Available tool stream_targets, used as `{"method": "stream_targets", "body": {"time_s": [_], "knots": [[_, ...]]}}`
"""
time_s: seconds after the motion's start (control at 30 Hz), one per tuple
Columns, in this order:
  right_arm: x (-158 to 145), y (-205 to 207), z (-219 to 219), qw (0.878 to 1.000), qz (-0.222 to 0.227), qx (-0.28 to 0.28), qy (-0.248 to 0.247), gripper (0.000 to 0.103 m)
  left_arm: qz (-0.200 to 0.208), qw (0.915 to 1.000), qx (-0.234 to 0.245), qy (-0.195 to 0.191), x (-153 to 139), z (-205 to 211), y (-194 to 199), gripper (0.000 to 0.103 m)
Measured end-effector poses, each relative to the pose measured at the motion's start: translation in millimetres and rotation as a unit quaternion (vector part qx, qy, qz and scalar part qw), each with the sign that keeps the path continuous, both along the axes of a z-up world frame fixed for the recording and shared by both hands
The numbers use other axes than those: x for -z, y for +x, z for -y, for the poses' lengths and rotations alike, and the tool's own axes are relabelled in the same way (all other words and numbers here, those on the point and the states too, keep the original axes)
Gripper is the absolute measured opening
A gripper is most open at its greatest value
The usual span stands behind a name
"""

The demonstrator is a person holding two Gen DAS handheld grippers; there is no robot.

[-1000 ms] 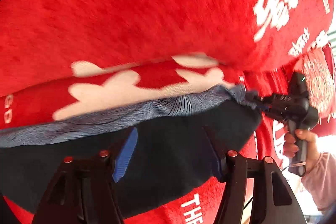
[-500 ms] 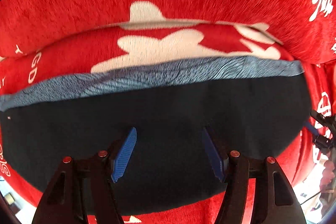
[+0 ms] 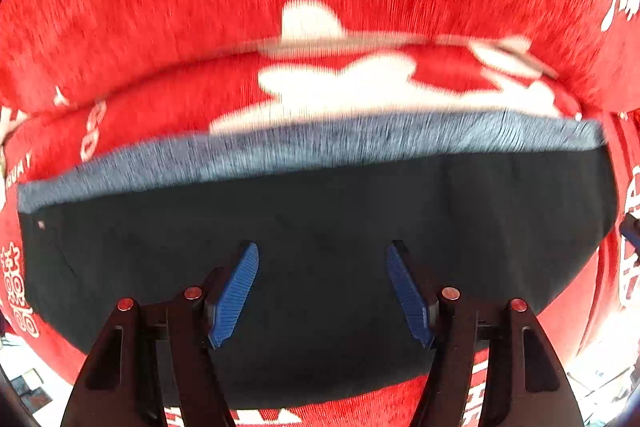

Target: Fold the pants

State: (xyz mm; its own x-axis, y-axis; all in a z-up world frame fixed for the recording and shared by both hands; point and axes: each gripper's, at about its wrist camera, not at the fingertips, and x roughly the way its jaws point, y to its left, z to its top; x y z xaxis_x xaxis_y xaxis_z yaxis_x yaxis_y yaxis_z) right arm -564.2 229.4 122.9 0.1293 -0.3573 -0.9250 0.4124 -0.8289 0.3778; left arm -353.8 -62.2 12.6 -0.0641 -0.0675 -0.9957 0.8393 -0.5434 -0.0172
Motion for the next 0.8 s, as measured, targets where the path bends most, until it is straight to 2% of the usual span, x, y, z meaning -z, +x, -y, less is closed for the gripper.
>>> {"method": "stream_targets", "body": {"time_s": [0.07, 0.1, 0.23, 0.33, 0.37, 0.43, 0.5, 0.57, 0.63, 0.8], "knots": [[-18, 11, 33, 0.997, -0.026, -0.068, -0.027, 0.027, -0.003, 0.9999, -0.002, -0.014, -4, 10, -6, 0.068], [-18, 15, 52, 0.994, -0.027, -0.099, -0.029, 0.027, 0.0, 0.9998, -0.007, -0.018, -2, 17, -11, 0.068], [14, 31, 121, 0.98, -0.054, -0.189, 0.003, 0.027, 0.019, 0.9985, -0.036, -0.036, 16, 42, -25, 0.068], [46, 26, 139, 0.979, -0.057, -0.192, 0.036, 0.027, 0.019, 0.9972, -0.057, -0.044, 26, 56, -26, 0.071], [45, 20, 140, 0.982, -0.068, -0.176, 0.021, 0.027, 0.02, 0.9968, -0.061, -0.047, 26, 61, -22, 0.078], [43, 9, 139, 0.982, -0.095, -0.156, 0.052, 0.027, 0.027, 0.9958, -0.067, -0.056, 25, 71, -21, 0.078], [40, -4, 133, 0.986, -0.087, -0.128, 0.056, 0.028, 0.039, 0.9947, -0.079, -0.054, 17, 79, -6, 0.078], [32, -5, 130, 0.987, -0.081, -0.128, 0.059, 0.037, 0.037, 0.9942, -0.085, -0.055, 4, 79, 11, 0.078], [24, 3, 131, 0.985, -0.083, -0.142, 0.054, 0.043, 0.041, 0.9941, -0.082, -0.058, -7, 76, 29, 0.078], [12, 61, 142, 0.978, -0.044, -0.201, 0.023, 0.044, 0.039, 0.9953, -0.07, -0.055, -27, 57, 82, 0.078]]}}
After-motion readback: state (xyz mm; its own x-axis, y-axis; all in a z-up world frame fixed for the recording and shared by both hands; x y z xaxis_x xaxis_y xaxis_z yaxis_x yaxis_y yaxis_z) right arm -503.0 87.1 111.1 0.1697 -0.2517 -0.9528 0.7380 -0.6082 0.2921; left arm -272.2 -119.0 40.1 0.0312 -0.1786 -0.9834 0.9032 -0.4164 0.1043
